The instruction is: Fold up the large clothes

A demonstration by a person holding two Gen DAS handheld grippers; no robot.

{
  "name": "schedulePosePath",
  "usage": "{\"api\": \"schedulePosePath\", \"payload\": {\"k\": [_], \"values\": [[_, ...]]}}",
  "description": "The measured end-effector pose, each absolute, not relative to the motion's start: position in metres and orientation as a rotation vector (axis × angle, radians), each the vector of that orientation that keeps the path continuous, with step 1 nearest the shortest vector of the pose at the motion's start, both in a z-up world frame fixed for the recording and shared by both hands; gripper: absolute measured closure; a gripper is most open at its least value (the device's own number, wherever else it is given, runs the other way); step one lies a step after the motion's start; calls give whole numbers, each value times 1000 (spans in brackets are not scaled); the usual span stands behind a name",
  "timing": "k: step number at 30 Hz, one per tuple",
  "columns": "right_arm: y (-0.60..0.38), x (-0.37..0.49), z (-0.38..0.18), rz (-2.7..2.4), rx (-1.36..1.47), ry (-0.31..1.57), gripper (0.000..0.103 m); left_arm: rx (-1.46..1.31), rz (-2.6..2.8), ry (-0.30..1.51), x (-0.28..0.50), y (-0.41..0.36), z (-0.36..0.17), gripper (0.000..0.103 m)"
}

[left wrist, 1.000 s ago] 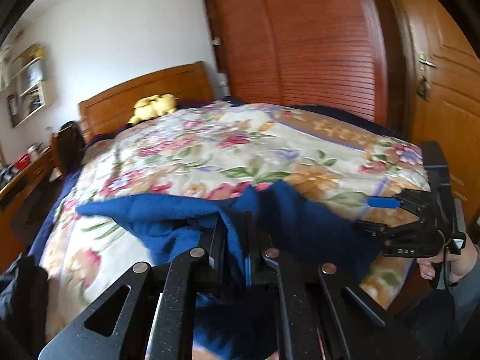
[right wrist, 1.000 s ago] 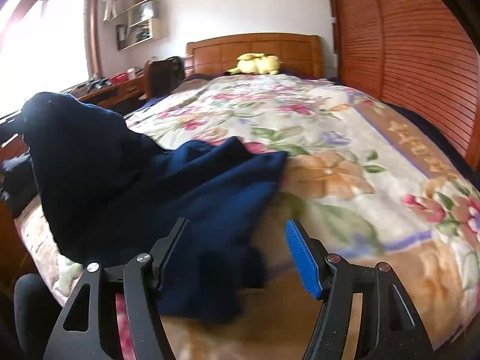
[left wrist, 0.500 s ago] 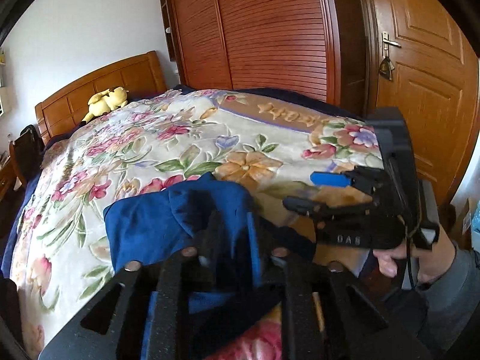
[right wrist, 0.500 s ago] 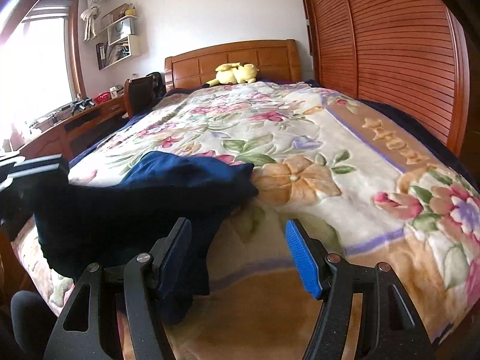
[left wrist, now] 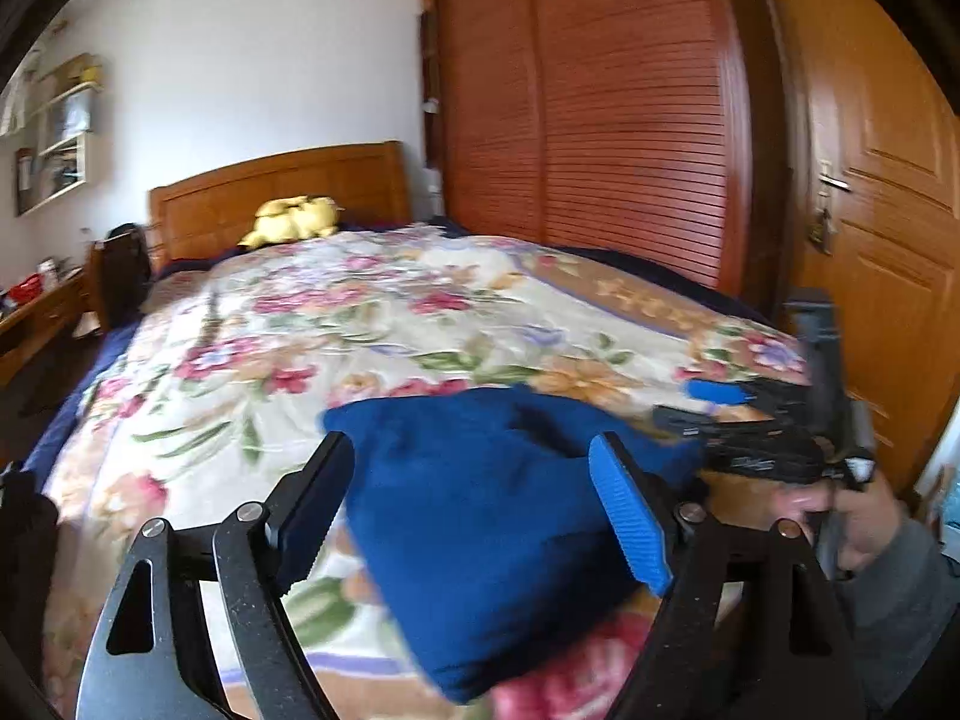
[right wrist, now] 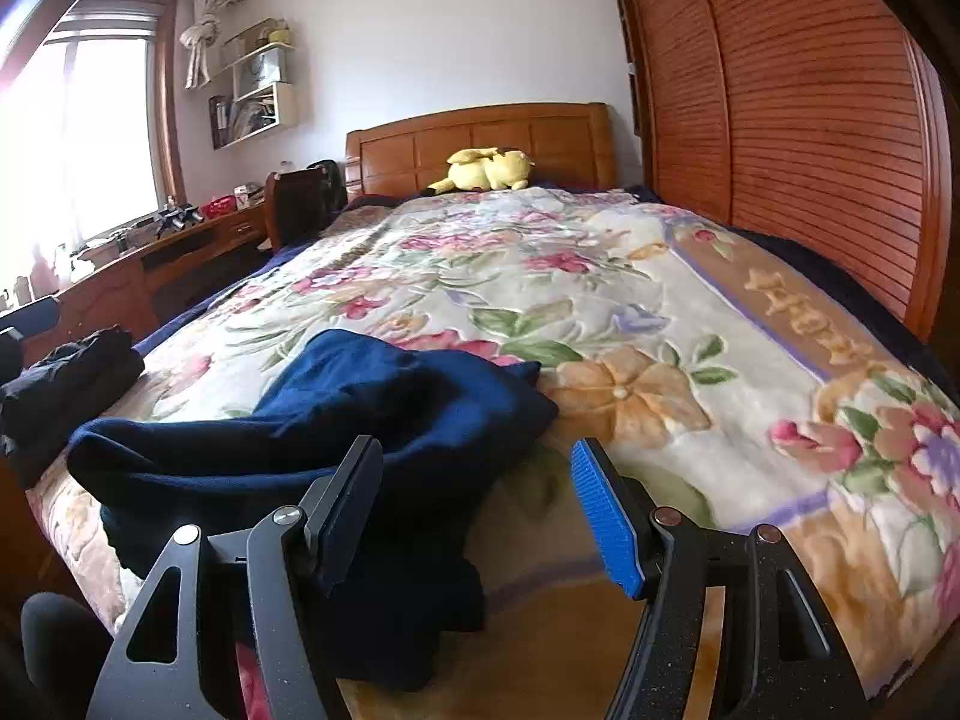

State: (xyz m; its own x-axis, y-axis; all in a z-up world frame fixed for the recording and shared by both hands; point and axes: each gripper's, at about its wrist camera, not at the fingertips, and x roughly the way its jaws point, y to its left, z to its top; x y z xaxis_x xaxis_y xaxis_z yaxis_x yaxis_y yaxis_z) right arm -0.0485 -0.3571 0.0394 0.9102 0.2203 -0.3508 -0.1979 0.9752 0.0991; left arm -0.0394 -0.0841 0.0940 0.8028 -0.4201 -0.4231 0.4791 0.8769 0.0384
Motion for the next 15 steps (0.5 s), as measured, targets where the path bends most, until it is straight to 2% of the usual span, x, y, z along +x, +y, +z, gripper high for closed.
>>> {"api": "schedulePosePath", "payload": {"k": [15], "values": [[-329,-59,76,285,-63,298,35,77,-385,484,9,-31,14,21]]}}
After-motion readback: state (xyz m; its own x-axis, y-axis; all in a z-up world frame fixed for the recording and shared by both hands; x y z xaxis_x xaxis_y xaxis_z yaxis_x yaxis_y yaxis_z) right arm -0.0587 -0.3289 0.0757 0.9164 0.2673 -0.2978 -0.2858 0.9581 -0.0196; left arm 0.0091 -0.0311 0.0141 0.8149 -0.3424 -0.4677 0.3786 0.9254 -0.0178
